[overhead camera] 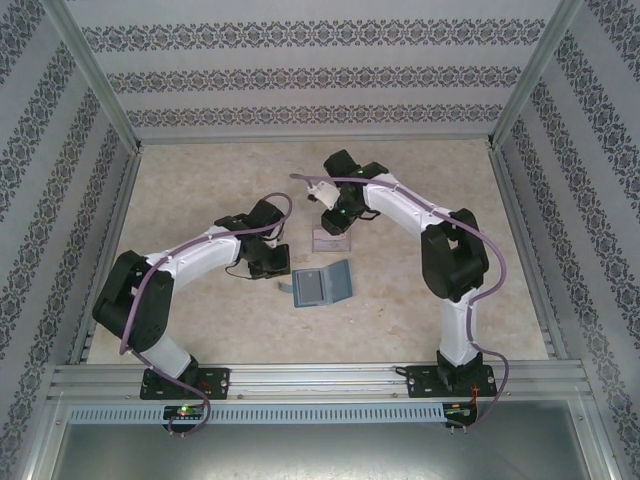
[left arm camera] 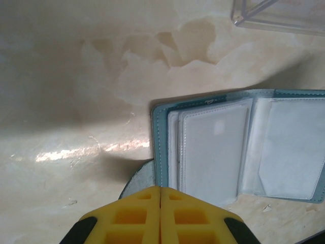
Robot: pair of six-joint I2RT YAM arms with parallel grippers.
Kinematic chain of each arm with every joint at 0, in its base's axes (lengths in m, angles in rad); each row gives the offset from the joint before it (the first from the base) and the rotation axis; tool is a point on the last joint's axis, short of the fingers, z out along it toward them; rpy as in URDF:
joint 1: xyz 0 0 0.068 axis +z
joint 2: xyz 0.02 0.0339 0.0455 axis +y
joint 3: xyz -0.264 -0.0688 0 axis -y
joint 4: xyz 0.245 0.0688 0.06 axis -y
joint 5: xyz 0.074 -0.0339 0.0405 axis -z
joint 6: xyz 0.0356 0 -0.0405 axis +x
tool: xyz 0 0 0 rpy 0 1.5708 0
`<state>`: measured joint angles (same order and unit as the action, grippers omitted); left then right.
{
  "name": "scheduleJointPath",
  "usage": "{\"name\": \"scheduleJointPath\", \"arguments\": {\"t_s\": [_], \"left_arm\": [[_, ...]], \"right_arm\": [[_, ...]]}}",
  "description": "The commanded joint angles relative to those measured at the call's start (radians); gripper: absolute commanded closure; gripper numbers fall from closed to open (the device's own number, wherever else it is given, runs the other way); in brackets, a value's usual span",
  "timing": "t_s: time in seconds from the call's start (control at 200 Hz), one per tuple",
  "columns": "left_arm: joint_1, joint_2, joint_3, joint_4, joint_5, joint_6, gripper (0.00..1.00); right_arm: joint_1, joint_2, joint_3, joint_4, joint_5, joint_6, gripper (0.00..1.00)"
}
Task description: Take the credit cards out of the card holder
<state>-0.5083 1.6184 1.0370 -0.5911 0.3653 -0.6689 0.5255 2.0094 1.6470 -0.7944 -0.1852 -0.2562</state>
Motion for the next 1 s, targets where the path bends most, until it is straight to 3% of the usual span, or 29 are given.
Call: {"name": "scheduleJointPath", "arguments": {"t_s": [0.0,0.575,0.774,0.999], "left_arm": [[0.013,0.017,0.028,0.017,0.011,0.026,0.91],[0.013,0.051,0.023,0.076,0.075,0.002,0.90],[0.013,0.071,0.010,0.078,0.108,0.005,0.91],[0.011,0.083,-0.015,0.094,0.187,0.002,0.95]], "right_arm": [[-0.013,-0.070,-0.083,0.168,-0.046,0.276,0.79],[-0.006,-0.238,-0.390,0.419,-0.216,0.947,0.85],[0.004,-0.263,-0.412,0.391,-0.309,0.979,0.88],[0.043,-0.303,-0.446,0.372,-0.321,0.979,0.88]]}}
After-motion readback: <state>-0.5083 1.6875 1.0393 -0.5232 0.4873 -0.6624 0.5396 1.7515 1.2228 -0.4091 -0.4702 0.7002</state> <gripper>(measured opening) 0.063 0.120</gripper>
